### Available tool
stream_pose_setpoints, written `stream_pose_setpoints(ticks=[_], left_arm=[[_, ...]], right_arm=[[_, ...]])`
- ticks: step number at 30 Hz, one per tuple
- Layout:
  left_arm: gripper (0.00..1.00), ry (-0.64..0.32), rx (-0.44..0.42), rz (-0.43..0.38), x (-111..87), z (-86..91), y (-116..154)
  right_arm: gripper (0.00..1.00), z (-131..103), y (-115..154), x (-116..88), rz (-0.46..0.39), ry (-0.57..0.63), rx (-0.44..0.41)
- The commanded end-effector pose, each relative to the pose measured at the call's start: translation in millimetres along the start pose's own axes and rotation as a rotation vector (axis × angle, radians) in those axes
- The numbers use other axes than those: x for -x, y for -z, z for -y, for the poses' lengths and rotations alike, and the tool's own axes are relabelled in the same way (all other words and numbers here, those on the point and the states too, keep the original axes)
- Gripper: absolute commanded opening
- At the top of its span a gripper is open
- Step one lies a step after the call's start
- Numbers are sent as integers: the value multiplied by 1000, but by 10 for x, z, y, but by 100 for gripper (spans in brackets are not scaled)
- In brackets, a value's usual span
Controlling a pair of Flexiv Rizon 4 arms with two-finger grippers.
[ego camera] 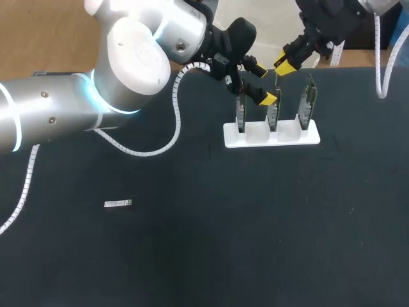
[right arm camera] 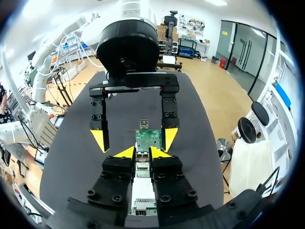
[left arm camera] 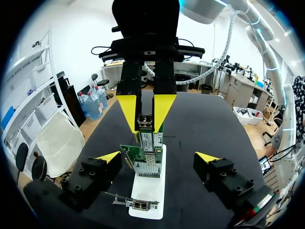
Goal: Pick up the optical module with the left hand, and insert it into the network port with the right hand.
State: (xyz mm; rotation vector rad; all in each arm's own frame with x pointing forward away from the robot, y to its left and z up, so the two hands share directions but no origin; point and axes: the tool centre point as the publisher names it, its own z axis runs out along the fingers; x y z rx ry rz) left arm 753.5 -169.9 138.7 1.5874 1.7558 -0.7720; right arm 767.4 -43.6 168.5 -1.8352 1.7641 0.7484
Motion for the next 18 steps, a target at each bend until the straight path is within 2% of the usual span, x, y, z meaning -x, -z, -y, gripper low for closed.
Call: stream_pose_setpoints(ticks=[1,18], left_arm=[[100,2,-1,-6,12,-10,-8],[100,2,-1,-6,12,-10,-8]], right_arm=[[0,-31,-17,-12,1,1,-4],[0,-58,31,18,3,16,-14]])
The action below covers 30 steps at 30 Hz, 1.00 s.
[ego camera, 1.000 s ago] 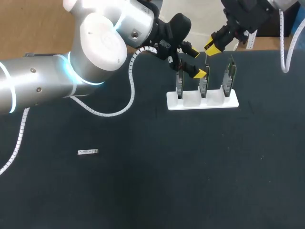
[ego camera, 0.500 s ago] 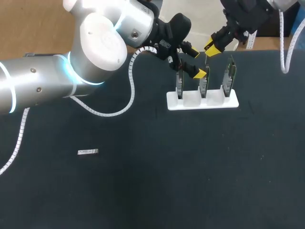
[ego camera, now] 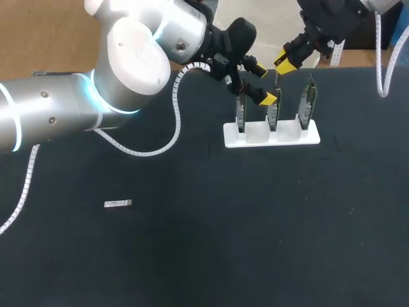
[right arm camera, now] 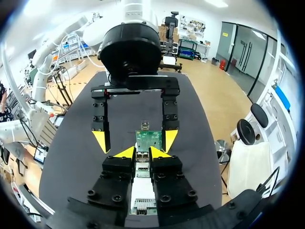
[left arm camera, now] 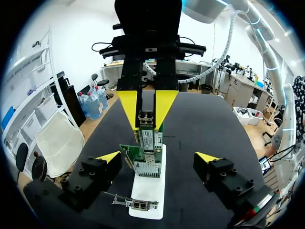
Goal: Pick up the optical module with the left hand, and insert it into the network port with the right hand.
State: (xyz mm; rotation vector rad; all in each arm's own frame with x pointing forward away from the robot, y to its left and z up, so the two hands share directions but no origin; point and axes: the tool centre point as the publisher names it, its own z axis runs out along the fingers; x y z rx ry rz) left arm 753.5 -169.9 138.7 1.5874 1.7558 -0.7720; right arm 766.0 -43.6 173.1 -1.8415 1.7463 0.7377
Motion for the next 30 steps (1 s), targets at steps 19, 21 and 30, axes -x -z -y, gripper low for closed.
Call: stream_pose_setpoints(ticks=[19,21,30], left_arm=[[100,2,-1,-6,12,-10,-8],[100,2,-1,-6,12,-10,-8],[100,2,-1,-6,12,-10,-8]], right_arm=[[0,1,-16,-48,-14,-3,-1],[0,4,-14,-47,-12,-2,-1],[0,11,-15,-6,6,1,-5]])
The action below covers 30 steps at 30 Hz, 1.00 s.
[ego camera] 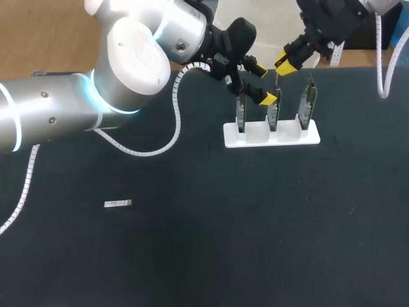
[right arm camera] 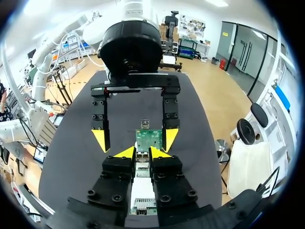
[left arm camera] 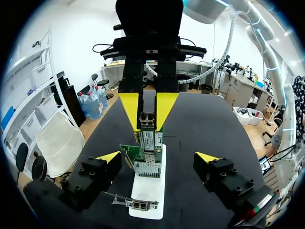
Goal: Pick up the optical module with the left hand, and insert it into the network port with the right hand.
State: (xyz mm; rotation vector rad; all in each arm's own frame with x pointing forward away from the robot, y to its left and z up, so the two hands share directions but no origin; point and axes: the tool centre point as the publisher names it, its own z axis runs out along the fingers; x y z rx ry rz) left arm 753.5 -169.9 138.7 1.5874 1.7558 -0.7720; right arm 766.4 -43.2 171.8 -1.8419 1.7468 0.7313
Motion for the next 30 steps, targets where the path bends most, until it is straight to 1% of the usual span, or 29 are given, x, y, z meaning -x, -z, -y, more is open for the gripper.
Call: stream_pose_setpoints(ticks=[1,7,30], left_arm=[[100,2,-1,-6,12,-10,-8],[100,2,-1,-6,12,-10,-8],[100,2,-1,-6,12,-10,-8]], right_arm=[[0,5,-7,5,9,-1,-1],[0,0,-26,-6,-6,3,9],[0,-2,-11,-35,-4,-7,4]])
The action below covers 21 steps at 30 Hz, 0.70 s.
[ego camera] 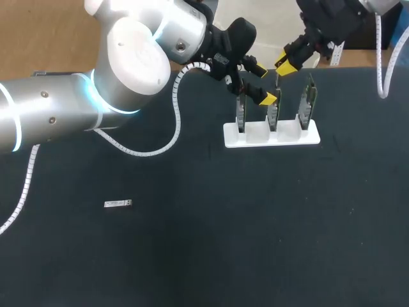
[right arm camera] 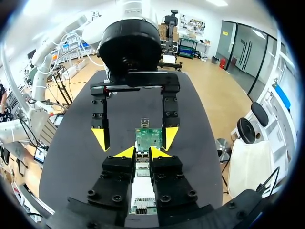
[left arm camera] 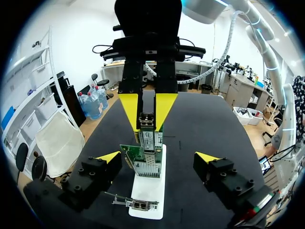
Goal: Pick up the optical module with the left hand, and insert it into the network port with the right hand.
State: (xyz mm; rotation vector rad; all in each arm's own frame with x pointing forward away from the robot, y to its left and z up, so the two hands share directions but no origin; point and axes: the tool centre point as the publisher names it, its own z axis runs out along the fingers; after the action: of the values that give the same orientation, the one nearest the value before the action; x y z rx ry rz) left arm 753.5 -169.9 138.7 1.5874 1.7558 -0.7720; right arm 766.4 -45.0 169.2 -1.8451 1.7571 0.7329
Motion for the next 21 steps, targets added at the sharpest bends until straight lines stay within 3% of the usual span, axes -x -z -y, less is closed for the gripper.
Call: stream_pose_setpoints(ticks=[1,21], left_arm=[[100,2,-1,-6,12,-10,-8],[100,2,-1,-6,12,-10,-8]], right_arm=[[0,-1,-7,-2,4,-1,0],[0,-16,-30,-10,5,-5,4]])
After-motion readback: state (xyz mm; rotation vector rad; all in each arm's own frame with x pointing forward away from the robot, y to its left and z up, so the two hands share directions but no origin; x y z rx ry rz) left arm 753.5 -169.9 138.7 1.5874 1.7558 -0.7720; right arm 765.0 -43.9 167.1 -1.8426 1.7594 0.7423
